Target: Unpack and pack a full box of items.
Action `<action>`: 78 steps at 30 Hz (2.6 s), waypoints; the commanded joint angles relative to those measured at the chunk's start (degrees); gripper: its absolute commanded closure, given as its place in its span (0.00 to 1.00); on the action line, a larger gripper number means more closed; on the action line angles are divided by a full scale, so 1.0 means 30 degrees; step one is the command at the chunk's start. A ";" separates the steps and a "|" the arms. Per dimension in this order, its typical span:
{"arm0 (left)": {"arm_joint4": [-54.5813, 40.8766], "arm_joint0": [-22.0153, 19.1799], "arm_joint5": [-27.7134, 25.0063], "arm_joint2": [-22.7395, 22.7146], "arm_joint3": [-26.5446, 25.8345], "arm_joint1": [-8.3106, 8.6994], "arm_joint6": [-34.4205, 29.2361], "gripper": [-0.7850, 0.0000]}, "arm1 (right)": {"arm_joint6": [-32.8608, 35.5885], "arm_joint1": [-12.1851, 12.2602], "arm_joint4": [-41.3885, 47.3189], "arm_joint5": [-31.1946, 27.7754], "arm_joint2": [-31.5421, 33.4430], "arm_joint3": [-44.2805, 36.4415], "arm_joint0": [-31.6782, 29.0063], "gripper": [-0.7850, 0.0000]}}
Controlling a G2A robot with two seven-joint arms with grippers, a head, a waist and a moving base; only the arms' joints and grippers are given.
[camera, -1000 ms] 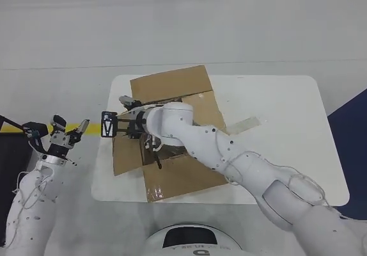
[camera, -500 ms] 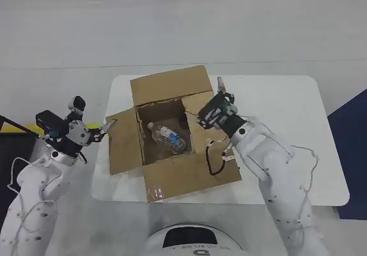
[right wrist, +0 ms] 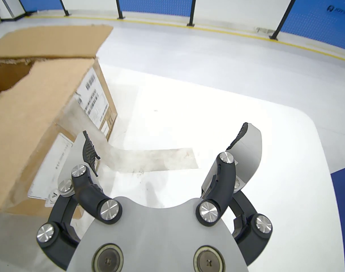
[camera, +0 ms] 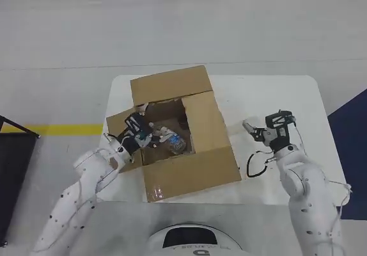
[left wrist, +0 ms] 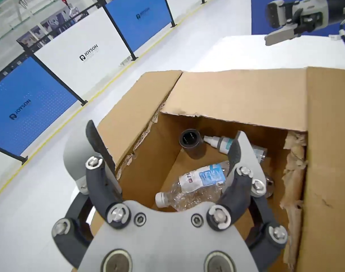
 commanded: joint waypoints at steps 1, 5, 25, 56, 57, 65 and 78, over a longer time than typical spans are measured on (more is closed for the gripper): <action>0.0927 -0.0275 0.0741 0.0424 0.0185 -0.0056 -0.0063 0.00 | 0.1097 0.0035 -0.0390 -0.0333 -0.0459 0.0239 0.0522 0.00; 0.2904 -0.0722 0.1952 0.1369 0.0490 -0.0184 -0.1328 0.00 | 0.1740 0.0078 -0.0535 -0.1326 -0.1395 0.0641 0.1503 0.00; 0.4638 -0.2021 0.1830 0.3272 0.1723 -0.0574 -0.3279 0.00 | -0.0727 0.0494 -0.3265 -0.3863 -0.3718 -0.1558 -0.0427 0.00; 0.3601 -0.4248 0.2295 0.7794 0.1094 -0.1777 -0.0390 0.00 | -1.6157 0.0959 -0.1044 -0.0265 -0.0116 -0.0659 -0.7450 0.00; 0.3780 -0.4494 0.2528 0.8219 0.1409 -0.1907 -0.0531 0.00 | -1.6968 0.0960 -0.0899 -0.0203 0.0049 -0.0447 -0.7802 0.00; 0.3627 -0.5817 0.4134 0.9956 0.3131 -0.2761 -0.0923 0.00 | -2.0146 0.0955 -0.0537 0.0098 0.0545 0.0303 -0.9303 0.00; -0.0907 0.0368 0.3605 -0.1198 -0.2435 -0.0977 0.3372 0.00 | -1.5950 0.1402 -0.0510 -0.3105 0.1660 -0.2502 -0.6139 0.00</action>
